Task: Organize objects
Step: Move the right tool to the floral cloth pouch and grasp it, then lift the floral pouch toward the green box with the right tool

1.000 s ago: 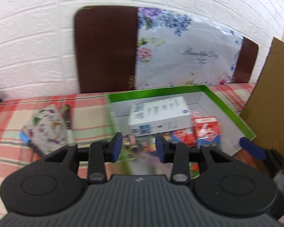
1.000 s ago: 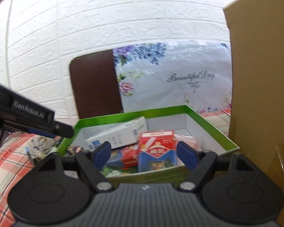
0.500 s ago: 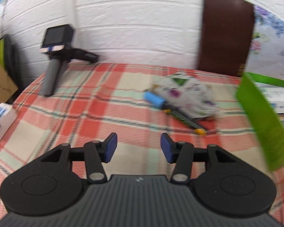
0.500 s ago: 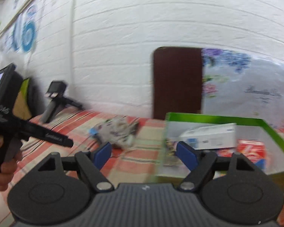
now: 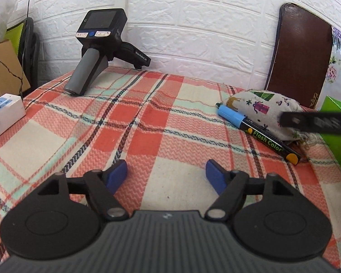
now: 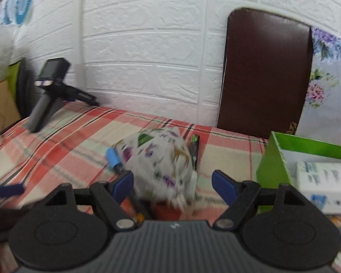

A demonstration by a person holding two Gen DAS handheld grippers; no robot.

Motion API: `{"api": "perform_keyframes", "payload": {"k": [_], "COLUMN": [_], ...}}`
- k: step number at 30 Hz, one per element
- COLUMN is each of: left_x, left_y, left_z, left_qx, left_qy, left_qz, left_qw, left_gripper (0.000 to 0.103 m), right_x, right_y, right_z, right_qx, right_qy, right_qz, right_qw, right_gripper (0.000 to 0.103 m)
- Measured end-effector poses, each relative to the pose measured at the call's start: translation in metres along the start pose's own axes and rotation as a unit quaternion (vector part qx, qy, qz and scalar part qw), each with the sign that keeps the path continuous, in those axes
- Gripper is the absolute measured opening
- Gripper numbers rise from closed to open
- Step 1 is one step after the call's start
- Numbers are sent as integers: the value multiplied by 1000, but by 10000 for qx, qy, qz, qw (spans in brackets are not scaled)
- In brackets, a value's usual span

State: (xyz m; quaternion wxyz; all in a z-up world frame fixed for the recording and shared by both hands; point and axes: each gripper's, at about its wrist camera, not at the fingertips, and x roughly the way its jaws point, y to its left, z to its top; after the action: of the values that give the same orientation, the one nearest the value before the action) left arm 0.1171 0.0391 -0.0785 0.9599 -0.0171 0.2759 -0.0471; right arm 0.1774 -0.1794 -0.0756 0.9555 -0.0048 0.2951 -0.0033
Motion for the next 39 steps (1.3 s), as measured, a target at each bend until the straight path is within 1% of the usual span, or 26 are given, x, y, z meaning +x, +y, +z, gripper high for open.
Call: {"api": "perform_keyframes", "payload": {"k": [2, 3, 4, 5, 6, 7, 9, 11, 15, 17, 18, 19, 20, 21, 22, 24, 27, 28, 29, 30, 32, 33, 35, 37, 38, 39], "left_x": [1, 2, 2, 1, 1, 1, 1, 1, 0, 0, 1, 1, 1, 1, 1, 0, -10, -19, -29, -38, -51, -56, -64, -64, -64, -66], "left_y": [1, 1, 1, 1, 1, 1, 1, 1, 0, 0, 0, 0, 0, 0, 0, 2, 4, 5, 6, 7, 5, -1, -19, -39, -49, -58], "left_z": [-1, -1, -1, -1, -1, -1, -1, -1, -1, -1, -1, -1, -1, -1, 0, 1, 2, 2, 4, 6, 10, 10, 7, -2, -8, -11], "left_qx": [-39, -50, -52, -55, -60, -56, -50, -52, -49, -43, -37, -31, -24, -24, -29, -57, -180, -341, -543, -814, -1278, -1340, -1201, -1046, -1019, -899], "left_qy": [-5, -5, -7, -7, -9, -5, -5, -5, -5, -2, 0, 4, 9, 17, 28, 86, 309, 379, 446, 608, 1079, 1319, 1763, 2163, 2212, 2054], "left_qz": [-21, -32, -35, -31, -34, -30, -27, -27, -20, -11, -4, 1, 6, 10, 1, -23, 112, 125, -4, -326, -1040, -1244, -1594, -1869, -1934, -1869], "left_qw": [10000, 10000, 10000, 10000, 10000, 10000, 10000, 10000, 10000, 10000, 10000, 10000, 10000, 10000, 10000, 9999, 9993, 9986, 9975, 9943, 9804, 9742, 9639, 9525, 9504, 9565], "left_gripper": [78, 78, 79, 79, 79, 79, 79, 79, 79, 79, 79, 80, 80, 81, 82, 83, 83, 83, 82, 82, 80, 79, 79, 79, 80, 81], "right_x": [22, 25, 23, 18, 10, -2, -28, -60, -126, -150, -158, -162, -166, -169, -173, -179, -189, -192, -195, -194, -190, -187, -183, -174, -167, -159], "right_y": [1, 3, 9, 15, 17, 18, 19, 15, 5, 4, 1, 0, -3, -6, -12, -22, -22, -22, -21, -21, -22, -22, -18, -11, -7, -4], "right_z": [4, 3, 3, 4, 5, 6, 6, 3, -27, -51, -66, -82, -97, -111, -122, -130, -129, -128, -129, -129, -128, -128, -127, -126, -127, -128], "right_qx": [76, 74, -107, -325, -404, -418, -463, -352, -271, -368, -421, -474, -488, -447, -309, 59, -67, -158, -220, -252, -244, -234, -339, -654, -814, -912], "right_qy": [283, 306, 220, 188, 109, -33, -299, -530, -692, -518, -346, -128, 38, 153, 234, 385, 222, 127, 40, -13, 6, 20, 6, 15, 42, 104], "right_qz": [127, 181, 192, 215, 247, 329, 347, 524, 892, 977, 1001, 947, 775, 610, 579, 698, 592, 594, 601, 607, 693, 755, 891, 944, 898, 888], "right_qw": [9995, 9993, 9995, 9991, 9988, 9986, 9979, 9966, 9932, 9932, 9935, 9943, 9958, 9970, 9976, 9968, 9980, 9980, 9979, 9978, 9973, 9969, 9954, 9934, 9926, 9918], "right_gripper": [80, 72, 55, 45, 37, 34, 33, 33, 33, 34, 38, 50, 59, 71, 74, 76, 80, 84, 86, 90, 90, 90, 90, 93, 93, 89]}}
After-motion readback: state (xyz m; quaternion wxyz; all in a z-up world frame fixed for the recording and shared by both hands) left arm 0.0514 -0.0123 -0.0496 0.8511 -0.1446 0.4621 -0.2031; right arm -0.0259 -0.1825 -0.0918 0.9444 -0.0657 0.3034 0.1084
